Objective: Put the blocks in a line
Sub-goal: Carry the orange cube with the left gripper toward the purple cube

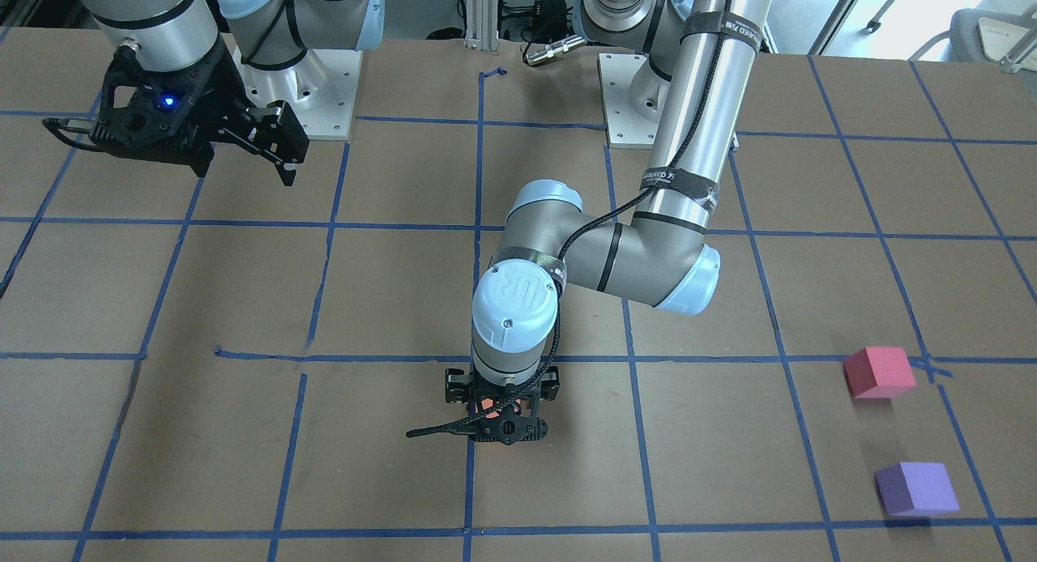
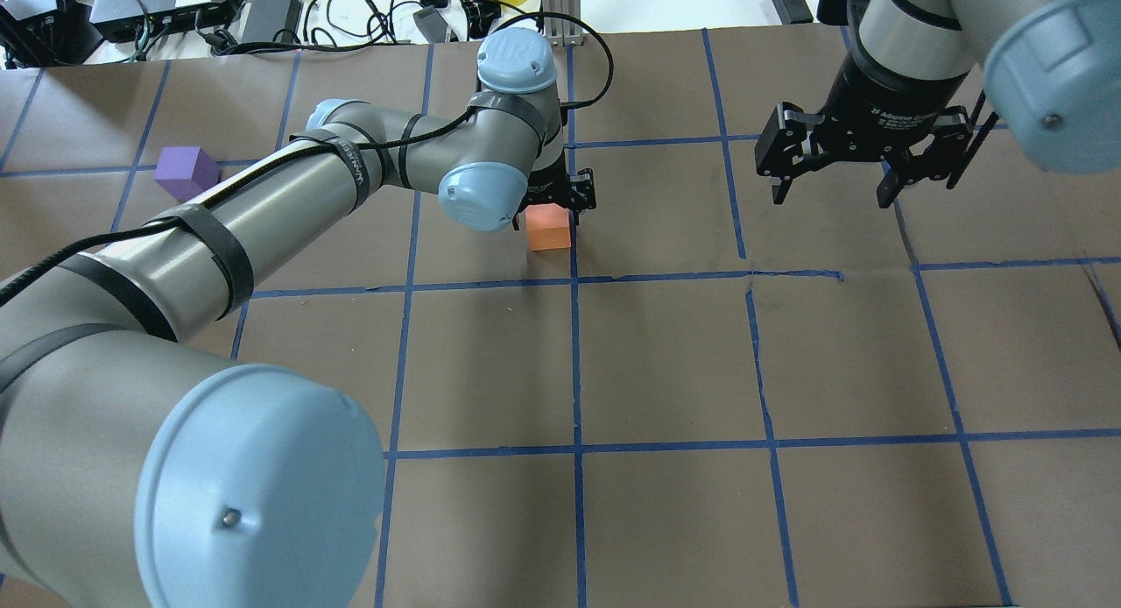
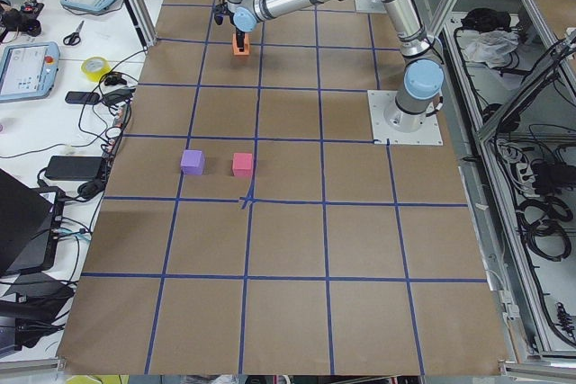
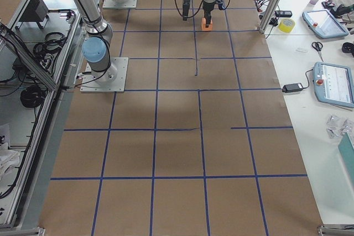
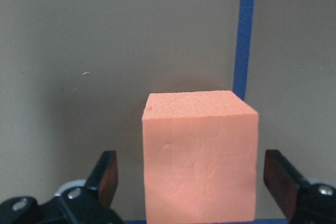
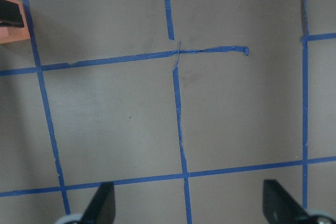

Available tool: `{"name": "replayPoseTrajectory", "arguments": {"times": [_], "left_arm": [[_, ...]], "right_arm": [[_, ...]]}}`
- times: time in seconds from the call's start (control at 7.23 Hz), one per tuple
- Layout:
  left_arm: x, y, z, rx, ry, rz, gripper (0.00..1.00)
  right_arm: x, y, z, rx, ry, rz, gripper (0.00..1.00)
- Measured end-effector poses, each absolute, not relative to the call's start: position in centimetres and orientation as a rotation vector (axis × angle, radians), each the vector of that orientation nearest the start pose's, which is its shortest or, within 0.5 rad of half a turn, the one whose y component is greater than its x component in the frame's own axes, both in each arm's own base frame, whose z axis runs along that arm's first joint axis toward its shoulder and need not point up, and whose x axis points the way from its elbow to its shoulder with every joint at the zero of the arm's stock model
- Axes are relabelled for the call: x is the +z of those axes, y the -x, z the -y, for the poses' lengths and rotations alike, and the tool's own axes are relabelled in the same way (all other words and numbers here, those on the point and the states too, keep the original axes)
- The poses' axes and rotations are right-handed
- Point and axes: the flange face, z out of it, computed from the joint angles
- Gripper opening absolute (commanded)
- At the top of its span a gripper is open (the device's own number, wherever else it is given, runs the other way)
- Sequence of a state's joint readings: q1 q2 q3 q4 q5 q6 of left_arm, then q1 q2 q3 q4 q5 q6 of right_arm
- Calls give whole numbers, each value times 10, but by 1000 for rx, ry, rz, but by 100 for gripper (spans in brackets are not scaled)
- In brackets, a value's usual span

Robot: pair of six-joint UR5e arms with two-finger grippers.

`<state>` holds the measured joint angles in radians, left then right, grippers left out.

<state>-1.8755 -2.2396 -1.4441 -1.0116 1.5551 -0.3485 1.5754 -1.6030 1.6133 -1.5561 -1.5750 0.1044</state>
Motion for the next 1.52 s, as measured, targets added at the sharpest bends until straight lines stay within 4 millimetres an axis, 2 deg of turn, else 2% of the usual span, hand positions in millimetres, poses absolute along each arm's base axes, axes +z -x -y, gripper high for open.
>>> {"name": "replayPoseTrajectory", "arguments": {"times": [0.28, 0.42, 0.55, 0.69, 0.83, 1.11, 1.38, 1.52], "left_arm": [[196, 344, 625, -23, 89, -3152, 16], [198, 345, 624, -28, 89, -3151, 7], [207, 345, 624, -47, 84, -3154, 1], [221, 341, 624, -81, 70, -3151, 0], [237, 323, 631, -118, 79, -3136, 0], [264, 227, 665, -131, 238, -3101, 0], [286, 118, 673, -39, 275, -3062, 0], [292, 51, 673, 14, 284, -3056, 0]], "right_arm": [[481, -134, 475, 38, -152, -3147, 100], [481, -134, 475, 38, -151, -3150, 100], [481, -134, 475, 38, -150, -3151, 100], [481, -134, 475, 36, -151, -3152, 100], [482, -133, 476, 32, -152, -3152, 100], [483, -132, 476, 23, -155, -3154, 100], [485, -133, 475, 9, -165, -3151, 100], [487, -133, 473, 6, -167, -3153, 100]]}}
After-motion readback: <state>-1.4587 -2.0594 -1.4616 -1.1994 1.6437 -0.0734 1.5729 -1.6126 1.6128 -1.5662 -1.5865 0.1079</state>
